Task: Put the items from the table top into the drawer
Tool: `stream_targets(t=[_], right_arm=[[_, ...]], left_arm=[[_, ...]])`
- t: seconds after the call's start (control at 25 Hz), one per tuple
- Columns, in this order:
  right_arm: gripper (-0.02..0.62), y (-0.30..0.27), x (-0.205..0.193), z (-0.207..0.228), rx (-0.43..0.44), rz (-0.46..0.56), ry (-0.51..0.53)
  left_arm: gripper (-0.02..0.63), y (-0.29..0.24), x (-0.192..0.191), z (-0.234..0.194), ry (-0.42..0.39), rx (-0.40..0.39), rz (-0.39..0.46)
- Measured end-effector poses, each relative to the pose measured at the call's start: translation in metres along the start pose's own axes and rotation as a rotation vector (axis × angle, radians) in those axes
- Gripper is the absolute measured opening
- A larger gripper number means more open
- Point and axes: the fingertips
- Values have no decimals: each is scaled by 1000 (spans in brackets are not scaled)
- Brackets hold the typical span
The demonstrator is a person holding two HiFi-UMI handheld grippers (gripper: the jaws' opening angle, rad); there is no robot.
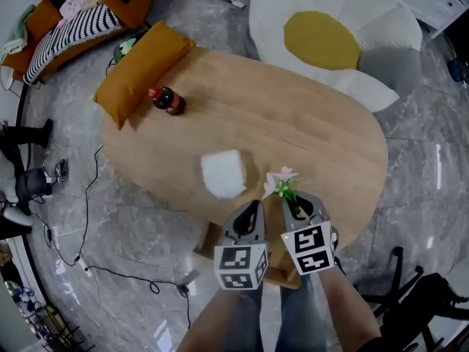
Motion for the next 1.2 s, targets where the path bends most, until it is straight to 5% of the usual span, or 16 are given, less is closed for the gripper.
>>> stream_targets(t=[0.64,1.2], right_arm=[[24,-14,11,-95,143,-3,57],[23,-19,8,-153,268,-14,166]], left_arm=[[20,54,-29,-75,49,106,-18],[20,89,-54,-120,178,241,11]])
Point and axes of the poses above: the fingertips, and each gripper's own axes: y backward along the fingers, z to its right, x out of its top, and after that the axes turned 10 degrees about y, right-handed
